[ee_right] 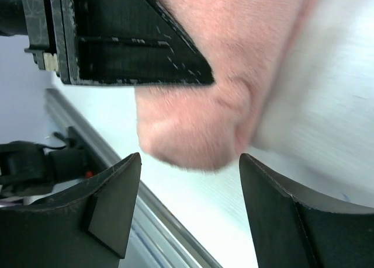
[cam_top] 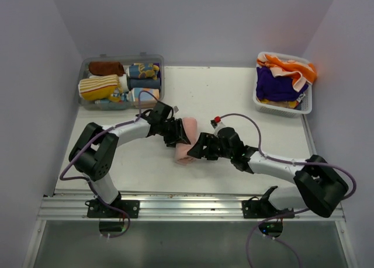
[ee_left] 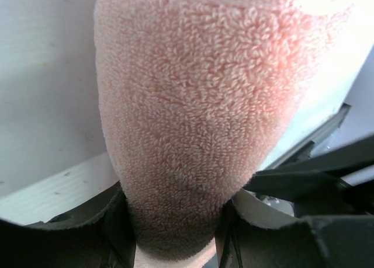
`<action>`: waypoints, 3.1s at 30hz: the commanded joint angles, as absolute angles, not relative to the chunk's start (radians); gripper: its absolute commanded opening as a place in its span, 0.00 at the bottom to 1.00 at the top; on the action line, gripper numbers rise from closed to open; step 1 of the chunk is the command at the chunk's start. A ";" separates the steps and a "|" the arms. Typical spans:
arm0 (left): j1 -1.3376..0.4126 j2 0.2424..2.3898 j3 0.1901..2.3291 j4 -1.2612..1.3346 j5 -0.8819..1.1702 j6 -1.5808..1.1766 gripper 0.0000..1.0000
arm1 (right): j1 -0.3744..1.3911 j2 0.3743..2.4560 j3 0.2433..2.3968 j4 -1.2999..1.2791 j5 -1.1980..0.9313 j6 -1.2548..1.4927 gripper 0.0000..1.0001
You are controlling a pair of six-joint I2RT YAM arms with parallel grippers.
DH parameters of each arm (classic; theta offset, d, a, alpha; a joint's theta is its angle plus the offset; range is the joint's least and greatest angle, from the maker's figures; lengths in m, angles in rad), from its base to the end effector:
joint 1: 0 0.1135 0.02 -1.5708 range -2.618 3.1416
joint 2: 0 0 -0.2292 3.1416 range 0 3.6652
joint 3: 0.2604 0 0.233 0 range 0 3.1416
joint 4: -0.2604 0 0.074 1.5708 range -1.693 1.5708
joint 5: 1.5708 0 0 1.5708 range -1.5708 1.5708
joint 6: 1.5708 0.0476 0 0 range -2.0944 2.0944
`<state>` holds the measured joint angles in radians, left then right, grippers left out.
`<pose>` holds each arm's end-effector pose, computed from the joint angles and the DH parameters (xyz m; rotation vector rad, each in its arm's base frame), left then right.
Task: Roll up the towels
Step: Place the rolled towel into the container
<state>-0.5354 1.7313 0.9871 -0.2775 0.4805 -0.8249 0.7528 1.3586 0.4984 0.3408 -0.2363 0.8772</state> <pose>0.2670 -0.1840 0.1322 -0.2149 2.8273 -1.0399 0.1883 0.1917 0.1463 -0.0152 2.3230 1.1672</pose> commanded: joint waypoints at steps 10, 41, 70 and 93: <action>-0.541 1.746 1.083 -0.486 0.195 -0.704 0.46 | 0.759 1.323 0.668 -0.129 0.052 0.834 0.35; -0.483 1.663 1.077 -0.413 0.337 -0.764 0.11 | 0.853 1.349 0.836 -0.382 0.351 0.787 0.49; -0.117 1.612 1.517 -0.063 0.003 -1.073 0.17 | 0.845 1.094 0.816 -0.624 0.416 0.769 0.52; -0.095 1.844 1.267 0.557 -0.055 -1.456 0.19 | 0.844 1.212 0.882 -0.675 0.377 0.726 0.53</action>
<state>-0.0933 1.8465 1.2579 0.3771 -0.0097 -1.4235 0.8448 1.2022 0.8375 -0.6514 0.3759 0.7467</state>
